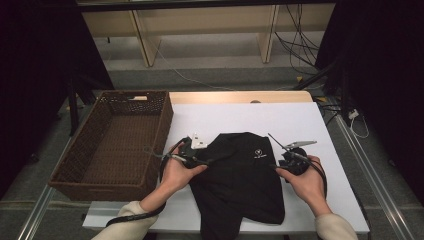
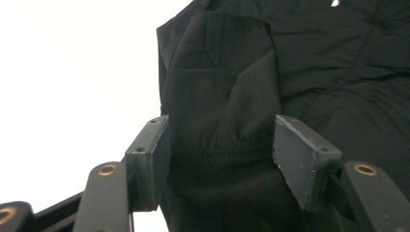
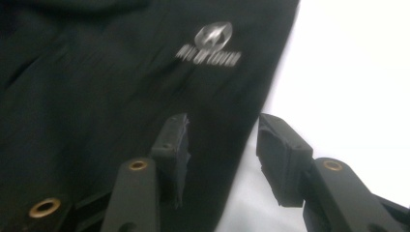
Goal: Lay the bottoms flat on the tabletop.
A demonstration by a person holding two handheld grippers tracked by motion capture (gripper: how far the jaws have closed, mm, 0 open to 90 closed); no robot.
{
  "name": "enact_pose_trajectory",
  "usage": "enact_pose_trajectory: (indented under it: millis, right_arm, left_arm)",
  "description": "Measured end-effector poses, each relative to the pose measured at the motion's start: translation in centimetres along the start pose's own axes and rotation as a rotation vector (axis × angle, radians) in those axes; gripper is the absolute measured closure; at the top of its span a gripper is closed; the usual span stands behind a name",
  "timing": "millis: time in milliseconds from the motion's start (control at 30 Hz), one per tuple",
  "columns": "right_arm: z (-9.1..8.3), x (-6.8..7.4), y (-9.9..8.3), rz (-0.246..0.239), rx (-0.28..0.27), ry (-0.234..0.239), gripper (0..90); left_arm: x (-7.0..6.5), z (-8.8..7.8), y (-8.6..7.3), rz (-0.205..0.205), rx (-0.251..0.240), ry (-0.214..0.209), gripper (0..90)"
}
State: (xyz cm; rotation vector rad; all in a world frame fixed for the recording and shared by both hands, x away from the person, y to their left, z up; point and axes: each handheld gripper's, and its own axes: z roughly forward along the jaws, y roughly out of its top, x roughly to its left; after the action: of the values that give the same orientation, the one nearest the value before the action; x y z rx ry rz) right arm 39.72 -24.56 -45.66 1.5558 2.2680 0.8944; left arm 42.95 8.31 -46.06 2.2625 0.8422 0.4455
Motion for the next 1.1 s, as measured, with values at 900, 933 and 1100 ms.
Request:
enact_pose_trajectory:
  millis: [900,933,1100]
  right_arm:
    - [2.1,-1.1,1.8,0.005,-0.039,-0.101,89.7]
    - [2.2,-1.1,1.8,-0.001,-0.035,-0.101,89.7]
    - [2.4,-0.8,1.7,-0.01,-0.022,-0.094,89.6]
  left_arm:
    - [1.6,0.8,0.2,-0.06,-0.038,0.037,51.4]
    - [1.5,1.1,0.3,-0.058,-0.032,0.036,48.2]
    - [1.5,2.9,1.0,-0.099,-0.001,-0.002,36.1]
